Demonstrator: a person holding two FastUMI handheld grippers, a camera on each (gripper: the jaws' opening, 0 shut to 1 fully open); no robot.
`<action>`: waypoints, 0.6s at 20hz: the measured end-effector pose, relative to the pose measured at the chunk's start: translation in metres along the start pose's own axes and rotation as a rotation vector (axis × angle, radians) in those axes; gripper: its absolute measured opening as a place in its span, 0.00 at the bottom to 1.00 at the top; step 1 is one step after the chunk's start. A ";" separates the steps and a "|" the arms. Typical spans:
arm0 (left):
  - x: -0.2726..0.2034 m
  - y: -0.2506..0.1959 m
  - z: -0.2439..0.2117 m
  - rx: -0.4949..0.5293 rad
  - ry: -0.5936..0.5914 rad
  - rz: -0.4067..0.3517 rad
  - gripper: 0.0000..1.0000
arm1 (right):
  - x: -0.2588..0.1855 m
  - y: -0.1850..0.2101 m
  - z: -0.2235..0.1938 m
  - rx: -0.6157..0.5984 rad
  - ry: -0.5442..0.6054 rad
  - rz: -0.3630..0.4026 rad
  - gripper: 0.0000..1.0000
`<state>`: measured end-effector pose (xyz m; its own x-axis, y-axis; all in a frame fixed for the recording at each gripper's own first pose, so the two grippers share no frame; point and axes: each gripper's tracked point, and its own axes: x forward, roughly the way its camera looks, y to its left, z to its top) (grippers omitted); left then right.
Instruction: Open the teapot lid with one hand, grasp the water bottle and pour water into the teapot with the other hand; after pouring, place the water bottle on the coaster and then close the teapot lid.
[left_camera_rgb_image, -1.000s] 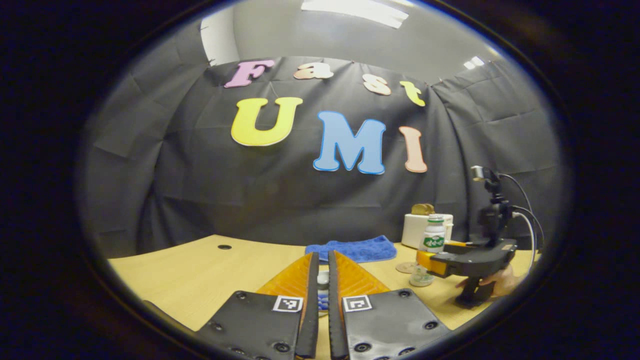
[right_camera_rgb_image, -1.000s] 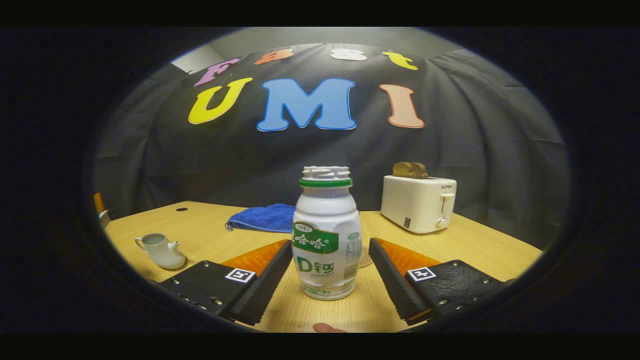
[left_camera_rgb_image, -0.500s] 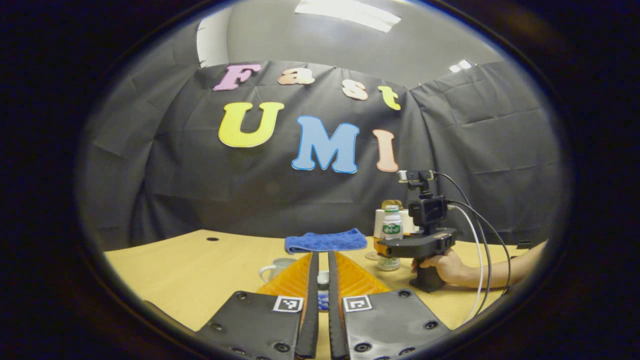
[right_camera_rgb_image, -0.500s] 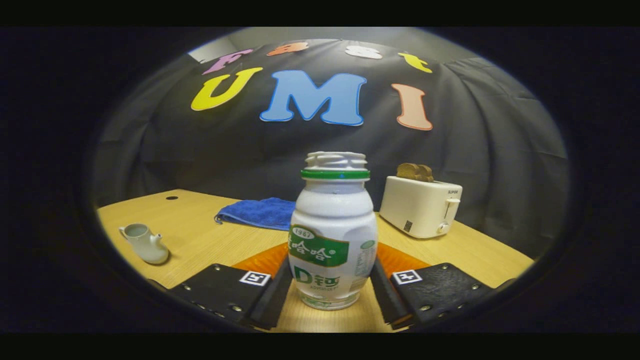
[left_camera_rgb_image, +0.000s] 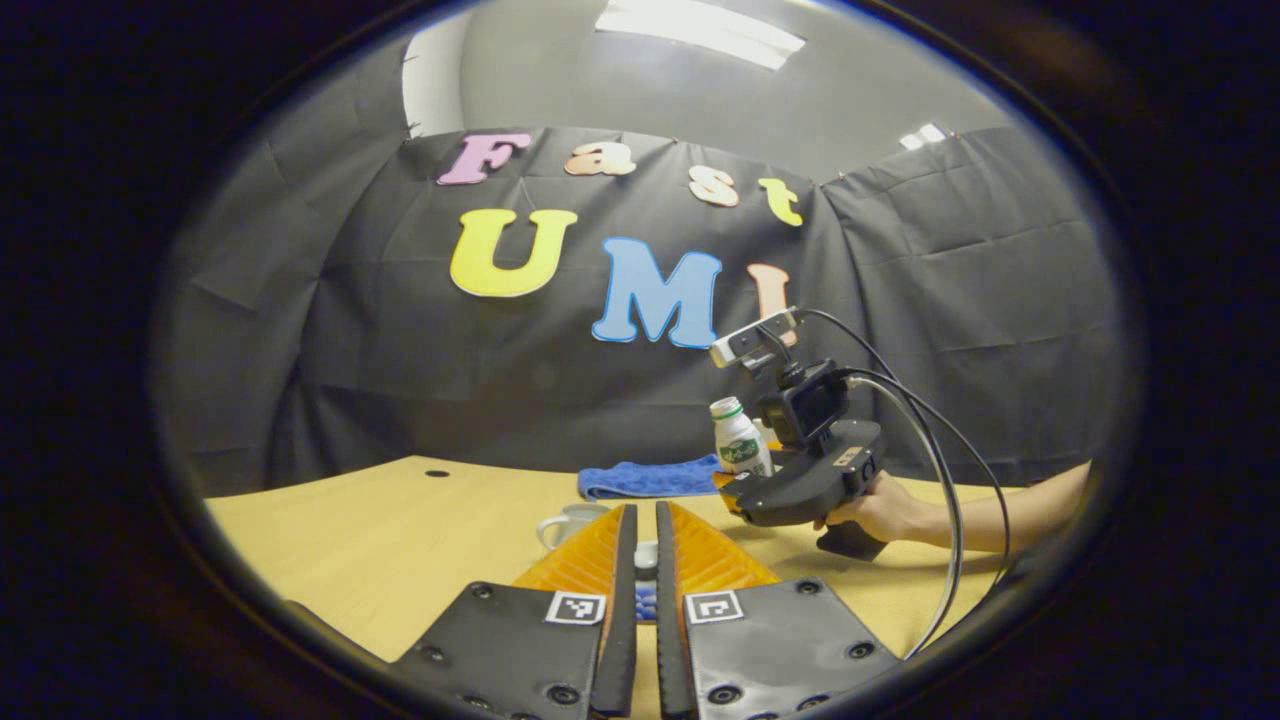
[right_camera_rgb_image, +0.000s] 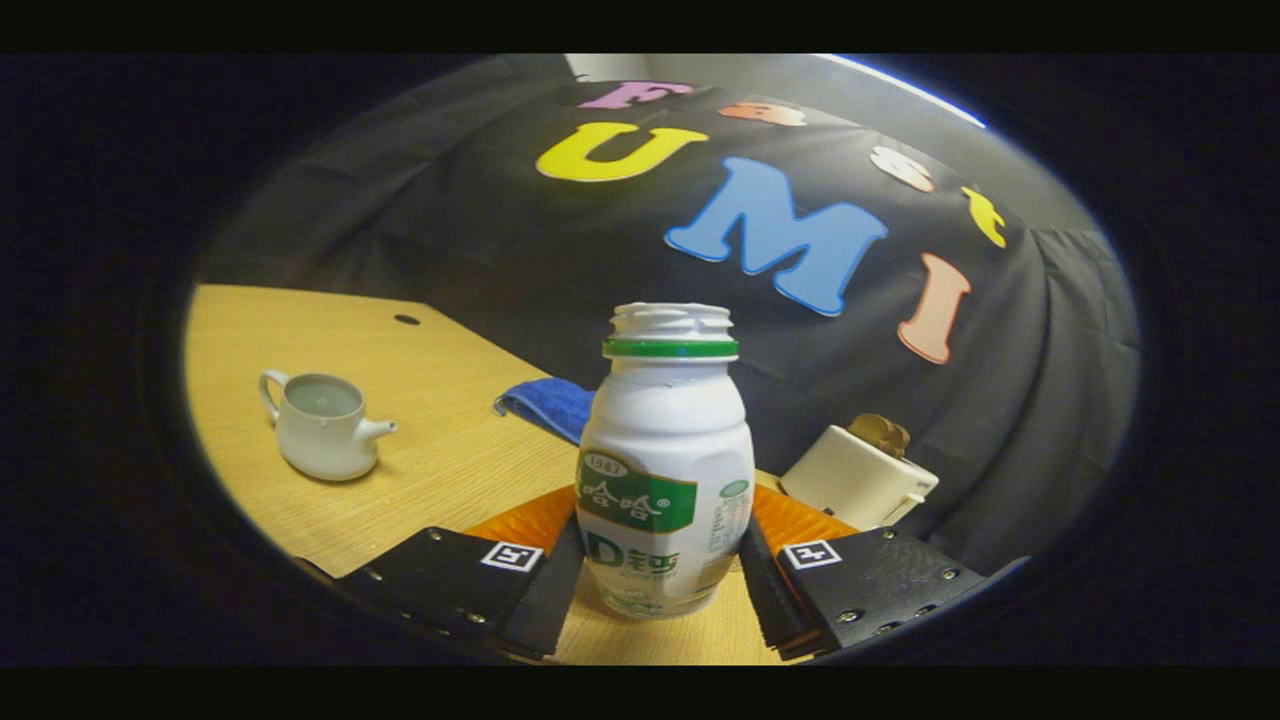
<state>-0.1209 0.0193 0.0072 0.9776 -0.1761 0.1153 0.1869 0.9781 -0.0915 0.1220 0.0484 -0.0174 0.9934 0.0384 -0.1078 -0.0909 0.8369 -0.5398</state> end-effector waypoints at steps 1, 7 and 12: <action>-0.004 0.003 0.001 0.009 0.000 0.015 0.15 | 0.000 0.007 0.001 -0.048 0.003 0.010 0.73; -0.017 0.015 -0.004 0.078 0.006 0.069 0.19 | 0.006 0.029 0.018 -0.341 -0.029 -0.006 0.73; -0.017 0.023 -0.002 0.085 -0.004 0.089 0.15 | 0.011 0.042 0.017 -0.528 -0.025 -0.014 0.73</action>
<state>-0.1327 0.0439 0.0008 0.9896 -0.0878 0.1141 0.0904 0.9958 -0.0175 0.1304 0.0934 -0.0272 0.9955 0.0479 -0.0813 -0.0942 0.4484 -0.8888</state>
